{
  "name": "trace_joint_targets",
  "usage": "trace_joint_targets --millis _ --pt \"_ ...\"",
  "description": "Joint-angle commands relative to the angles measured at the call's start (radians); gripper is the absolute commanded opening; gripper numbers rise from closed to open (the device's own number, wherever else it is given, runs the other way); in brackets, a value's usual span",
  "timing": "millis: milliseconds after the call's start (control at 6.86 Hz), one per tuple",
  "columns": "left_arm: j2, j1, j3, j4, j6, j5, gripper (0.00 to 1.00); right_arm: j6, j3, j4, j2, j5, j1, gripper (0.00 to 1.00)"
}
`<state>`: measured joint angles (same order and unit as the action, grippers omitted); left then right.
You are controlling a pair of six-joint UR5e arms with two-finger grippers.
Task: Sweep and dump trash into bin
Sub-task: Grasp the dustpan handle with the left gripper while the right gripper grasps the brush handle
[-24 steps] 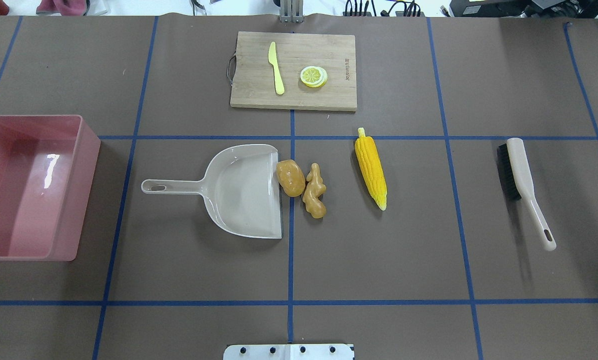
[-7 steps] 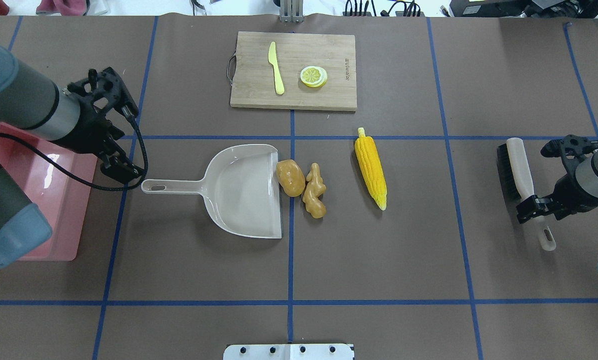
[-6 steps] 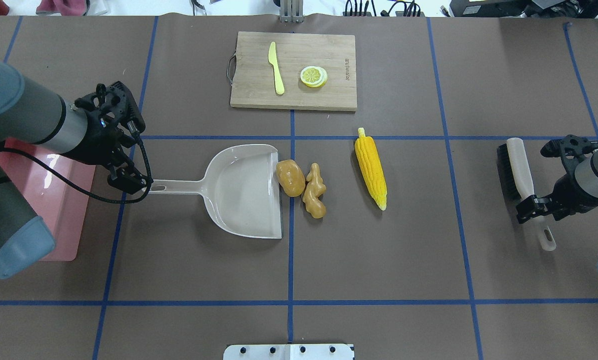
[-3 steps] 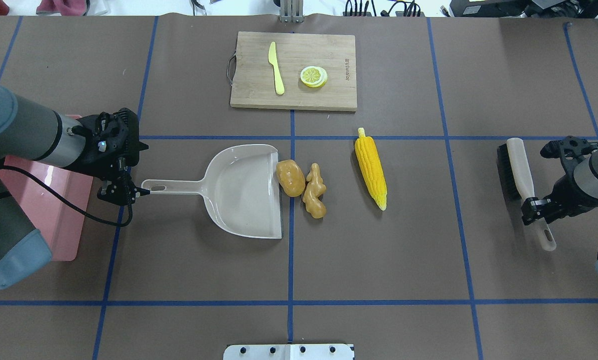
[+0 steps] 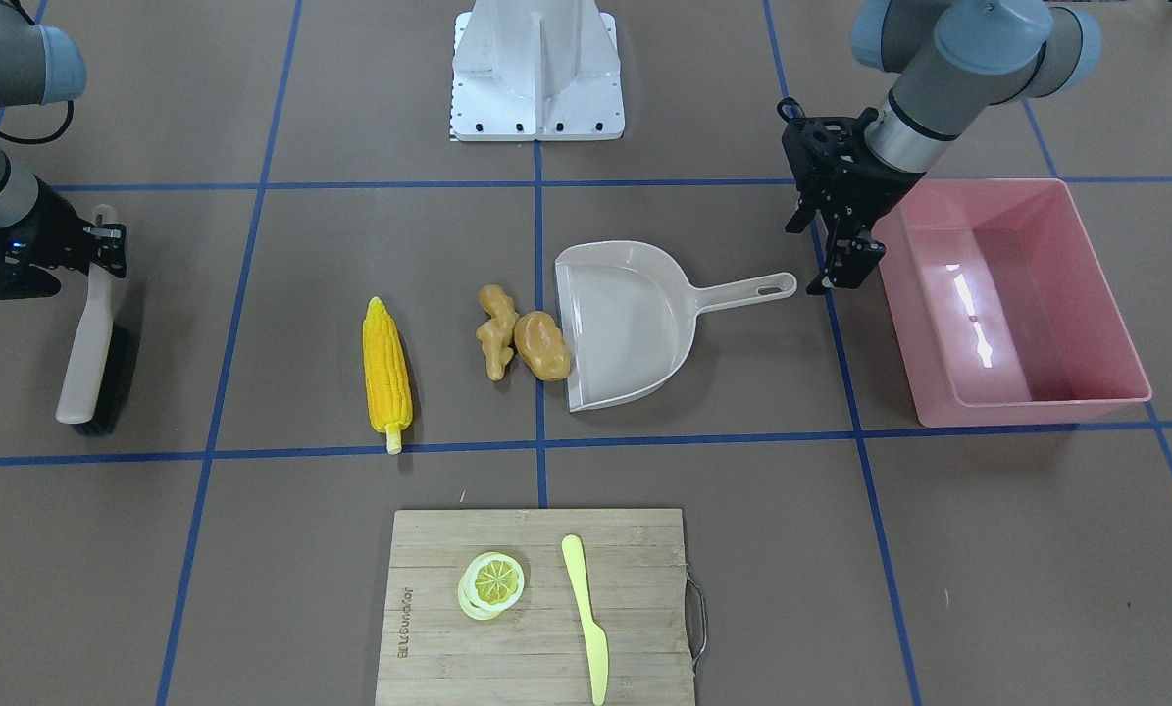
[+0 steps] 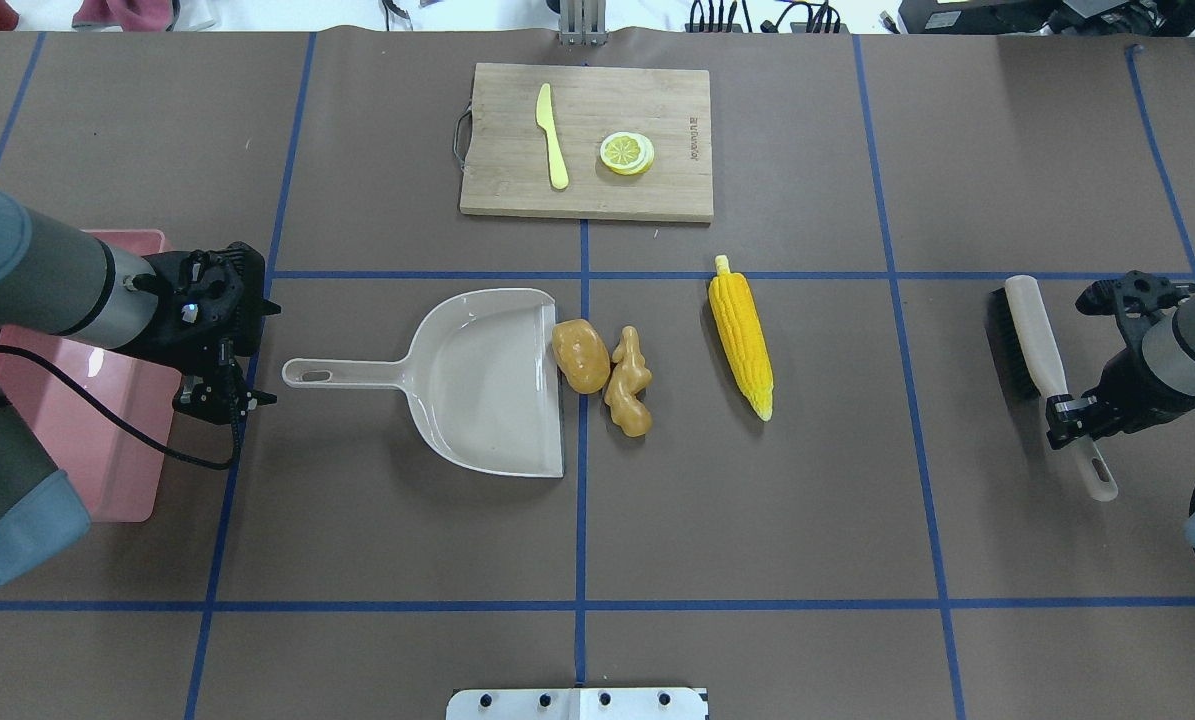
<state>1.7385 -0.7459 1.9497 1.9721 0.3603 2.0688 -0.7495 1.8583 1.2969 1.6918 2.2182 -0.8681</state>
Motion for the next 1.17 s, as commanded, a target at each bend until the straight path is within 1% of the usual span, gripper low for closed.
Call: trace_joint_targets --millis 0,146,291,437,583,728,874,1020 --pt "0.024 0.014 -0.069 0.013 -0.055 0.005 0.99 0.012 0.028 0.002 -0.020 -0.006 -0.002 0.00" --pt "0.053 0.010 -0.060 0.014 -0.085 0.008 0.98 0.012 0.111 0.083 -0.027 0.000 -0.014 0.00" --pt "0.080 0.014 -0.064 0.011 -0.087 0.005 0.98 0.012 0.158 0.190 -0.084 -0.002 -0.017 0.00" --pt "0.101 0.028 -0.101 0.014 -0.084 0.008 0.98 0.013 0.179 0.296 -0.159 -0.012 -0.022 0.00" --pt "0.105 0.029 -0.123 0.014 -0.086 0.008 0.98 0.022 0.193 0.317 -0.182 -0.047 -0.005 0.00" --pt "0.098 0.031 -0.127 0.014 -0.084 0.008 0.98 0.044 0.197 0.355 -0.213 -0.060 0.021 0.00" --pt "0.108 0.060 -0.153 0.005 -0.080 0.016 0.98 0.133 0.214 0.521 -0.304 -0.140 0.058 0.00" --pt "0.131 0.069 -0.169 0.008 -0.086 0.022 0.98 0.247 0.238 0.782 -0.449 -0.270 0.096 0.00"
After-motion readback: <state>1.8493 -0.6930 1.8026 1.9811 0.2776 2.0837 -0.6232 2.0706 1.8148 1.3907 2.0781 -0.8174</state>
